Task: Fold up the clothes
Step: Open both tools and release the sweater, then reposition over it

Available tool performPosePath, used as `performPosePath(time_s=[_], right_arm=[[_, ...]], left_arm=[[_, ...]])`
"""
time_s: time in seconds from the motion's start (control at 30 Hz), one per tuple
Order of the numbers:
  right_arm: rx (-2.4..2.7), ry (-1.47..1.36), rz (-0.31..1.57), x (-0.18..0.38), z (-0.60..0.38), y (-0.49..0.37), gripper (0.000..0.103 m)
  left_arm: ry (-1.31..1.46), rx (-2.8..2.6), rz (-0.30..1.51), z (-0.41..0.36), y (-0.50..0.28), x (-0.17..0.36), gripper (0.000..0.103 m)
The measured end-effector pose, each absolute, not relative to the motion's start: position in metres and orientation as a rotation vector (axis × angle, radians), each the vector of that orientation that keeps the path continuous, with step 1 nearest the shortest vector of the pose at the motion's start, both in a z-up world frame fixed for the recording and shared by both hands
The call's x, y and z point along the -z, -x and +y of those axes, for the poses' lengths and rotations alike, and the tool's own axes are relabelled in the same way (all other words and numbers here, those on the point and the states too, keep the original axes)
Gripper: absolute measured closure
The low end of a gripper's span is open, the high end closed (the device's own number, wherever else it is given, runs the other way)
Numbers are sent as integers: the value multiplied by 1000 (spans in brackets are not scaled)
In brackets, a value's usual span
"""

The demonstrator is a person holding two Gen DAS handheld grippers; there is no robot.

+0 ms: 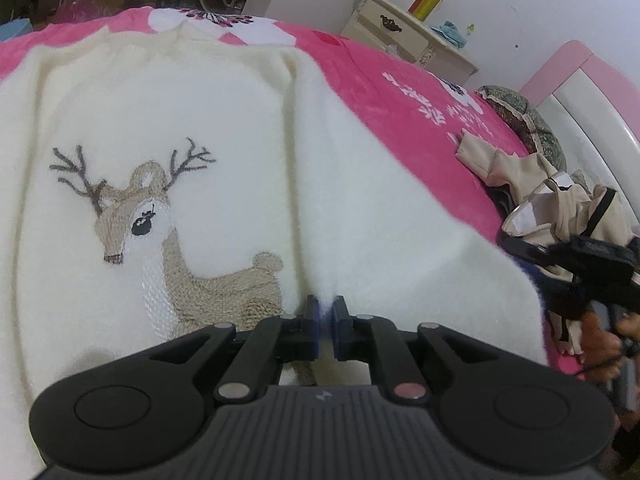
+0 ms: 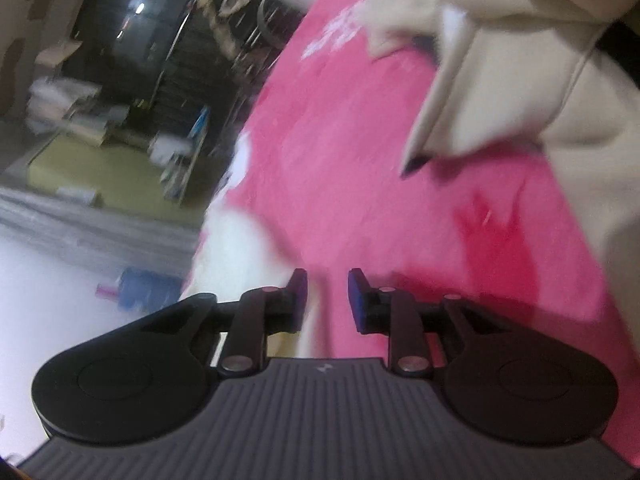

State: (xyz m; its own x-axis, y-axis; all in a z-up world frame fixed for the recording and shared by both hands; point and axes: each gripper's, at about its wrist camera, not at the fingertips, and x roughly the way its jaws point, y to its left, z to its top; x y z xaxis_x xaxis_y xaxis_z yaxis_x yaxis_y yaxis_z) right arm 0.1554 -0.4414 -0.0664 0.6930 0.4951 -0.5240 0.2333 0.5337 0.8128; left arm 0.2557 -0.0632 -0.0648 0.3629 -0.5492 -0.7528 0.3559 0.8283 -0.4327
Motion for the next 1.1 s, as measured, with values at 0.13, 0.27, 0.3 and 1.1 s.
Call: performPosePath(time_s=[0.13, 0.27, 0.3, 1.1], right_arm=[[-332, -961, 903, 40, -431, -123, 70], [-465, -837, 997, 12, -417, -86, 56], [-469, -801, 1024, 7, -414, -77, 54], [-362, -453, 1157, 14, -350, 8, 55]], left_arm=[[237, 601, 1060, -62, -258, 65, 89], [286, 627, 1073, -59, -258, 63, 69], [300, 627, 1073, -57, -258, 61, 66], [302, 1043, 1359, -63, -99, 67, 48]])
